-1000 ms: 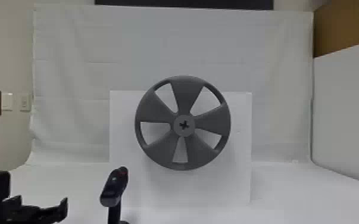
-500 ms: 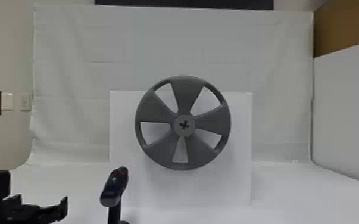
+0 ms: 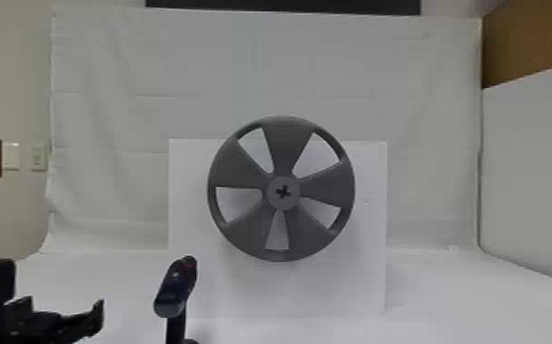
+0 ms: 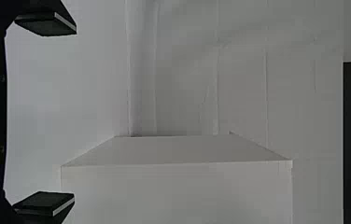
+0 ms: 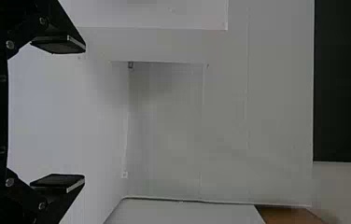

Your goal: Grasp the drill and bring into the middle of wheel

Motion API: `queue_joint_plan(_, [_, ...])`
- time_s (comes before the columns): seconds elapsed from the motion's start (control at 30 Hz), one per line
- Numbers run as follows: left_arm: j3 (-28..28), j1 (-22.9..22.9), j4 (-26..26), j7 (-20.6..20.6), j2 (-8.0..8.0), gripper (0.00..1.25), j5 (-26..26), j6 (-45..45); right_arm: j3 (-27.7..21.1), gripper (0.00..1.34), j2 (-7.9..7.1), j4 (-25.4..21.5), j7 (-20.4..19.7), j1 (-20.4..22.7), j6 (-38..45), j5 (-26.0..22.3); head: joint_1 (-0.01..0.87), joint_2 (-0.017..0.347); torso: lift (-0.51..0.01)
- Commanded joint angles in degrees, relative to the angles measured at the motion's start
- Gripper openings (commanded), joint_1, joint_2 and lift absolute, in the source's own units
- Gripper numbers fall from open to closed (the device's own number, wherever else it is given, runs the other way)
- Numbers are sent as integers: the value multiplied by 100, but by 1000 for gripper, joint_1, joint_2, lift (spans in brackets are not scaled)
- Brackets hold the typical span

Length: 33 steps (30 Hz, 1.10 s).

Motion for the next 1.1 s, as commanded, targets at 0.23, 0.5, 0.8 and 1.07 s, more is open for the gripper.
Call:
queue_joint_plan(0.23, [10,-8,0,8,0,1210,-24,0,-41,1035,53,-11,0,0,-8,-9,0,0,-406])
queue_joint_plan(0.5, [10,-17,0,17,0,1210,-24,0,-76,997,70,-20,0,9,-8,-9,0,0,-406])
queue_joint_plan(0.8, [1,-35,0,35,-9,1210,-24,-9,-112,994,88,-20,0,9,-17,-9,0,0,-406])
queue_joint_plan(1.07, [36,-35,0,35,-9,1210,-24,-61,-155,996,149,-20,0,0,-69,0,0,0,-406])
